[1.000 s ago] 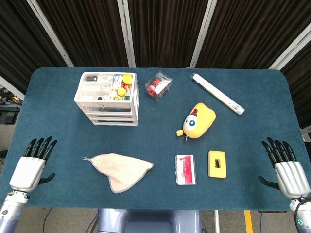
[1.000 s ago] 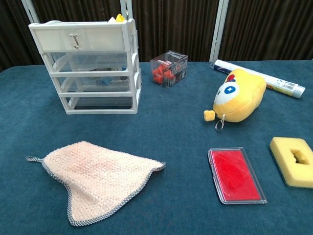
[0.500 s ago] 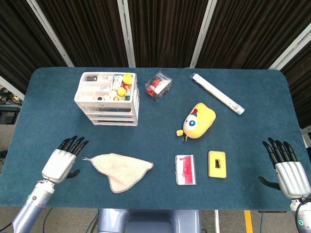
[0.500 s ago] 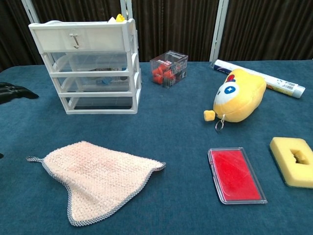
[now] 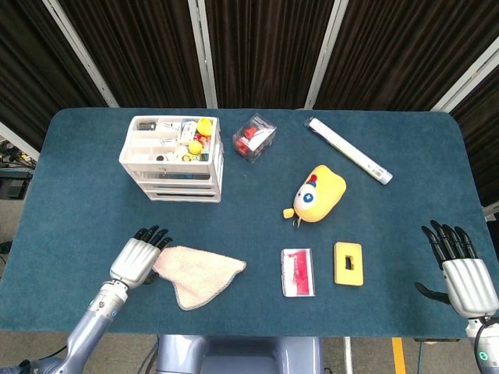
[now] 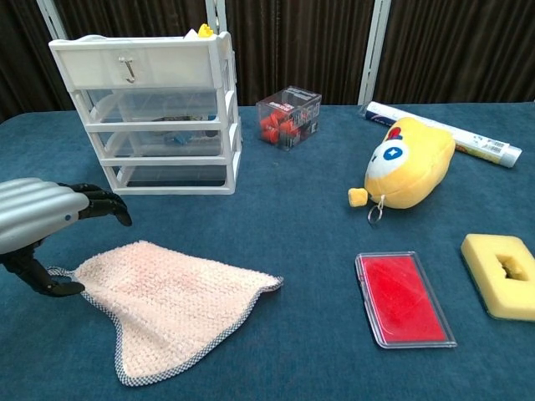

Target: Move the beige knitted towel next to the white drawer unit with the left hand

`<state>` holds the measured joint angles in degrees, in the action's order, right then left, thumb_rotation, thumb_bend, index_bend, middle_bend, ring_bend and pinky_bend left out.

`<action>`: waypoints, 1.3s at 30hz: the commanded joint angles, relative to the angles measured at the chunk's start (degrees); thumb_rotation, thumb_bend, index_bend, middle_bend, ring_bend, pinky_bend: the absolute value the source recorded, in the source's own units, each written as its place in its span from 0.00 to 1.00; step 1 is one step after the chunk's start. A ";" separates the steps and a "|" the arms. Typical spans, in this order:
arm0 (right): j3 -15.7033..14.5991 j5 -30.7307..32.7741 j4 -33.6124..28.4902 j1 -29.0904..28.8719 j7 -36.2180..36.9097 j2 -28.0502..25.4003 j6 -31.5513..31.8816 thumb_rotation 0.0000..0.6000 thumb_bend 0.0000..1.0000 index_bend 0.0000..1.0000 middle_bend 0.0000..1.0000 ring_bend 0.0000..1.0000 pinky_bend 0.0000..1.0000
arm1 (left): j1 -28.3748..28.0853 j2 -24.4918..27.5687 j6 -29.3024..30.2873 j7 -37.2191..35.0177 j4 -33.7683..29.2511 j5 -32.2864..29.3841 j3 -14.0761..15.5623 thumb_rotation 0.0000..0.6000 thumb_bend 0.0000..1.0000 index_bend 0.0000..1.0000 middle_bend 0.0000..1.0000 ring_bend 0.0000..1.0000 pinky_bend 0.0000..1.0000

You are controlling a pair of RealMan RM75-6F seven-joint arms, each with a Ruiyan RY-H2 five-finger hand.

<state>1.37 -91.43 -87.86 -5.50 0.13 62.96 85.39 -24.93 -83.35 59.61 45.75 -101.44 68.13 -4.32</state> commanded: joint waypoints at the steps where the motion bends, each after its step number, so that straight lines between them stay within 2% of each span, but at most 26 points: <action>1: 0.03 0.09 -0.04 -0.06 0.00 0.00 -0.13 1.00 0.01 0.00 0.00 0.00 0.00 | -1.71 -2.38 -0.61 2.03 1.29 -2.94 -0.26 1.00 0.23 0.21 0.12 0.08 0.19; 9: 0.04 0.20 -0.11 -0.02 0.13 -0.07 -0.14 1.00 0.01 0.00 0.00 0.00 0.00 | -4.55 -7.29 -0.56 5.46 3.82 -6.82 0.34 1.00 0.24 0.23 0.13 0.09 0.19; 11: 0.04 0.20 -0.14 -0.03 0.19 -0.10 -0.14 1.00 0.01 0.00 0.00 0.00 0.00 | -4.94 -8.16 -0.18 5.89 4.33 -7.49 0.54 1.00 0.28 0.27 0.16 0.12 0.21; 12: 0.04 0.20 -0.14 -0.02 0.20 -0.10 -0.13 1.00 0.01 0.00 0.00 0.00 0.00 | -5.04 -8.40 -0.06 6.00 4.49 -7.69 0.62 1.00 0.31 0.31 0.19 0.14 0.23; 15: 0.04 0.29 -0.23 0.00 0.38 -0.15 -0.17 1.00 0.01 0.00 0.00 0.00 0.00 | -5.40 -9.22 0.74 6.07 5.20 -7.75 0.99 1.00 0.49 0.56 0.41 0.33 0.35; 16: 0.02 0.29 -0.32 0.04 0.45 -0.23 -0.12 1.00 0.01 0.00 0.00 0.00 0.00 | -5.41 -9.45 1.41 6.08 5.56 -7.33 1.10 1.00 0.56 0.66 0.50 0.42 0.40; 19: 0.05 0.47 -0.39 0.01 0.67 -0.23 -0.30 1.00 0.01 0.00 0.00 0.00 0.00 | -5.58 -9.53 2.65 5.28 6.14 -5.07 1.60 1.00 0.67 0.81 0.64 0.55 0.48; 21: 0.06 0.53 -0.44 0.01 0.69 -0.23 -0.32 1.00 0.01 0.00 0.00 0.00 0.00 | -5.70 -9.21 3.41 3.99 6.69 -2.65 1.91 1.00 0.69 0.86 0.68 0.58 0.49; 26: 0.12 0.75 -0.55 0.06 0.62 -0.20 -0.36 1.00 0.01 0.00 0.00 0.00 0.00 | -7.58 -6.11 4.94 -0.66 8.29 8.92 2.89 1.00 0.71 0.90 0.71 0.59 0.49; 30: 0.17 0.81 -0.65 0.05 0.50 -0.20 -0.36 1.00 0.01 0.00 0.00 0.00 0.00 | -11.56 -0.84 5.12 -3.32 10.07 21.83 4.23 1.00 0.71 0.93 0.73 0.60 0.50; 34: 0.18 0.88 -0.72 0.10 0.35 -0.16 -0.33 1.00 0.01 0.00 0.00 0.00 0.00 | -17.60 5.43 6.77 -7.98 14.58 37.99 6.20 1.00 0.70 0.93 0.73 0.60 0.50; 39: 0.20 0.95 -0.79 0.17 0.29 -0.15 -0.26 1.00 0.01 0.00 0.00 0.00 0.00 | -23.35 9.98 9.65 -13.10 20.69 50.10 7.52 1.00 0.70 0.94 0.74 0.60 0.50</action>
<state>1.57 -90.47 -88.65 -5.33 0.41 62.82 85.13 -42.54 -78.69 66.68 37.83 -86.20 109.24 1.34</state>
